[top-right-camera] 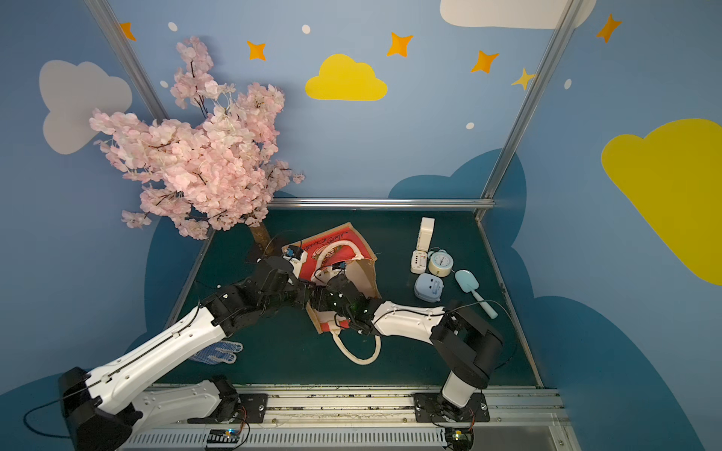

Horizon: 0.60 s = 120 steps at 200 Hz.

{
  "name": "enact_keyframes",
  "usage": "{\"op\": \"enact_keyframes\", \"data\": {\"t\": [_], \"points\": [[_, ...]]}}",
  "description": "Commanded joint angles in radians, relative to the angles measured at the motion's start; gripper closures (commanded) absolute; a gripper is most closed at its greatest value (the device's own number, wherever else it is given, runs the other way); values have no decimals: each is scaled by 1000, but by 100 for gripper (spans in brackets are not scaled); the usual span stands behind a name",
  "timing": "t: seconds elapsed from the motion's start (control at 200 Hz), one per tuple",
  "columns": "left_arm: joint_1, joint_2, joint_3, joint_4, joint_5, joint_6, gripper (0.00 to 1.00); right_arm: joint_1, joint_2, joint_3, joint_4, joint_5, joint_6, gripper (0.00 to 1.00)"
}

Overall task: Take the alarm clock out of the canvas bag
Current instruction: Adjust the canvas bag at the center of the board.

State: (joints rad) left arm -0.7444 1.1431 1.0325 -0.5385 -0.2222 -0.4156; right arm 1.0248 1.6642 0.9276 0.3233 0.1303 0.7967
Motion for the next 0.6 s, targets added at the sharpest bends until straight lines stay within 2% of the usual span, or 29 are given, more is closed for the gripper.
{"op": "enact_keyframes", "data": {"t": [0.0,0.09,0.16,0.325,0.481,0.596], "points": [[0,10,25,-24,-52,4,70,3,-8,2,-18,8,-4,35],[-1,21,32,-36,-55,5,70,2,-8,3,-18,6,-4,35],[0,27,27,-23,-47,6,74,3,-4,8,-21,1,-4,35],[0,16,26,-15,-61,31,97,-1,-19,-7,-40,-1,-23,35],[4,-61,0,-51,-72,80,97,-30,-57,-74,-58,-19,-49,33],[7,-123,-39,-51,-40,95,97,-56,-44,-114,-26,-56,-26,32]]}}
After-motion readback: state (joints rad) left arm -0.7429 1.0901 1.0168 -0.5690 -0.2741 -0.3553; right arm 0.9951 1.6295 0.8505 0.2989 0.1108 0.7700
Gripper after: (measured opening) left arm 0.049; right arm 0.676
